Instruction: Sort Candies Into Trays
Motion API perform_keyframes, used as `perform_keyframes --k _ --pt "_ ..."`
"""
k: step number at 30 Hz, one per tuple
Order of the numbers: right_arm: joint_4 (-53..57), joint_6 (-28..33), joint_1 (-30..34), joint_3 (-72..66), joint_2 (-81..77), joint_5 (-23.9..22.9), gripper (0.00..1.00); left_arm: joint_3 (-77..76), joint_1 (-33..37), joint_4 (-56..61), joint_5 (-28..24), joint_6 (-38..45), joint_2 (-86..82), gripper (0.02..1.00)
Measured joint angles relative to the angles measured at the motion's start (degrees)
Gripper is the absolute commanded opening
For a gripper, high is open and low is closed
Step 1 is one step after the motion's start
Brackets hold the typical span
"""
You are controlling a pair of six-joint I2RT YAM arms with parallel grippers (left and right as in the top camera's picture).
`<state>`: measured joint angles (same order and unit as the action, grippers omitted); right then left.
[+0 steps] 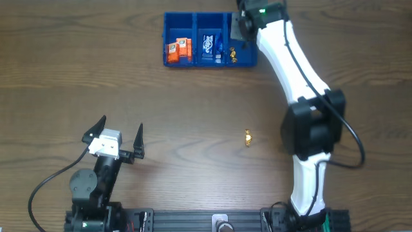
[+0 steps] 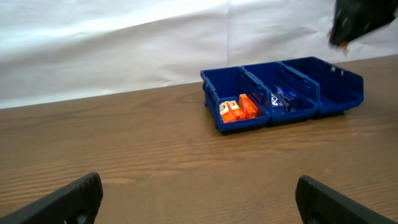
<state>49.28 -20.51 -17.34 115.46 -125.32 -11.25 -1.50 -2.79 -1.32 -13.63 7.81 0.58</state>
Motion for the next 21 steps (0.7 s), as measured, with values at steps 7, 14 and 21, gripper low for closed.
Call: perform_keyframes --k 7,14,21 --pt "-4.2 0.2 0.5 -0.1 -3.6 0.2 0.218 0.0 0.0 0.0 0.0 0.0 0.0 0.996" --pt "-4.2 0.8 0.5 -0.1 -3.6 1.0 0.66 0.0 0.0 0.0 0.0 0.0 0.0 0.998" --pt "-8.0 0.8 -0.1 -7.8 2.3 1.1 0.72 0.0 0.0 0.0 0.0 0.0 0.0 0.998"
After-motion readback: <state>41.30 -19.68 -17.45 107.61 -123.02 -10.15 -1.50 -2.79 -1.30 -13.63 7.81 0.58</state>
